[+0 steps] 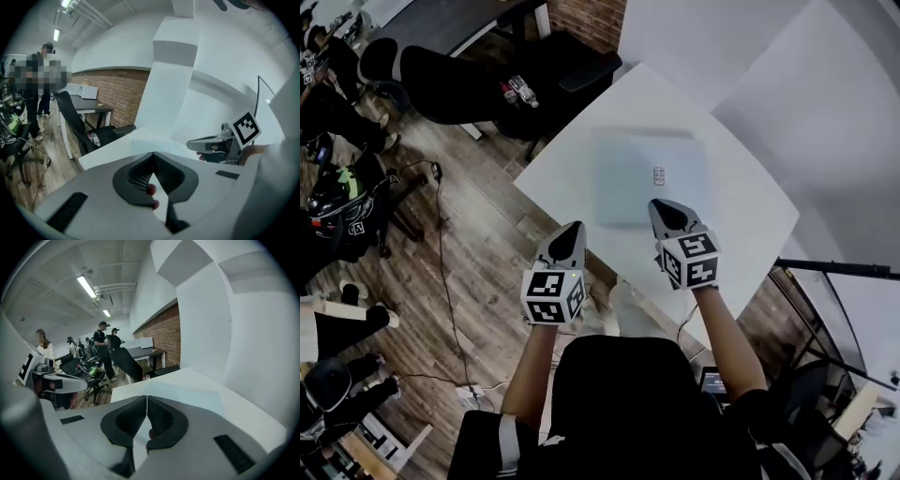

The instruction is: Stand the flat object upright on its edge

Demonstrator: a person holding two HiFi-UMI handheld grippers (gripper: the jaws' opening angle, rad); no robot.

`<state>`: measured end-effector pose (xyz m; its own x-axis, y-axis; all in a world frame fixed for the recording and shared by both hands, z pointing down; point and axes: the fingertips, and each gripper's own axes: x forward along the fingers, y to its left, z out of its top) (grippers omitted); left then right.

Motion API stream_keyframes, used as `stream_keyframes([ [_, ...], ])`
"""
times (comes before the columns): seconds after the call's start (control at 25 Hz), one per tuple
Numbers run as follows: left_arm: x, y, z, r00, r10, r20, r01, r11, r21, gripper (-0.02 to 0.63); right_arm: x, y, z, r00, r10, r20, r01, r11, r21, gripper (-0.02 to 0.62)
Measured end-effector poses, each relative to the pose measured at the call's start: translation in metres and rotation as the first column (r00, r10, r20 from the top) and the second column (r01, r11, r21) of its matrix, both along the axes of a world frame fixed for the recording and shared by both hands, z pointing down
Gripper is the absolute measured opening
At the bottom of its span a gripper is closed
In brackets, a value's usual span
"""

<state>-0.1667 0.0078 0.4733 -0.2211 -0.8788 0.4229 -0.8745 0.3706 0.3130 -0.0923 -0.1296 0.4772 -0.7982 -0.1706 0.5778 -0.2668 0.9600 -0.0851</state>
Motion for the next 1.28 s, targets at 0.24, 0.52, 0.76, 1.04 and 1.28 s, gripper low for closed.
stream_keyframes([
  [0.24, 0.016, -0.032, 0.024, 0.998, 0.048, -0.027, -0.048, 0.998, -0.032, 0.011, 0.018, -0.032, 0.025, 0.997, 0.024, -0.07, -0.024, 1.0, -0.01, 0.041],
  [0.52, 0.032, -0.063, 0.05, 0.994, 0.086, -0.06, -0.09, 0.994, -0.061, 0.011, 0.028, -0.061, 0.054, 0.992, 0.015, -0.124, -0.021, 0.999, -0.045, 0.043],
  [0.76, 0.04, -0.088, 0.062, 0.99, 0.118, -0.07, -0.124, 0.989, -0.079, 0.011, 0.037, -0.082, 0.075, 0.987, 0.017, -0.158, -0.032, 0.996, -0.089, 0.043],
  [1.04, 0.053, -0.107, 0.079, 0.986, 0.143, -0.088, -0.151, 0.983, -0.102, 0.011, 0.044, -0.107, 0.097, 0.981, 0.024, -0.195, -0.044, 0.994, -0.098, 0.17],
  [1.28, 0.058, -0.118, 0.086, 0.986, 0.133, -0.101, -0.144, 0.983, -0.112, 0.011, 0.047, -0.128, 0.109, 0.98, 0.032, -0.199, -0.048, 0.996, -0.076, 0.244],
])
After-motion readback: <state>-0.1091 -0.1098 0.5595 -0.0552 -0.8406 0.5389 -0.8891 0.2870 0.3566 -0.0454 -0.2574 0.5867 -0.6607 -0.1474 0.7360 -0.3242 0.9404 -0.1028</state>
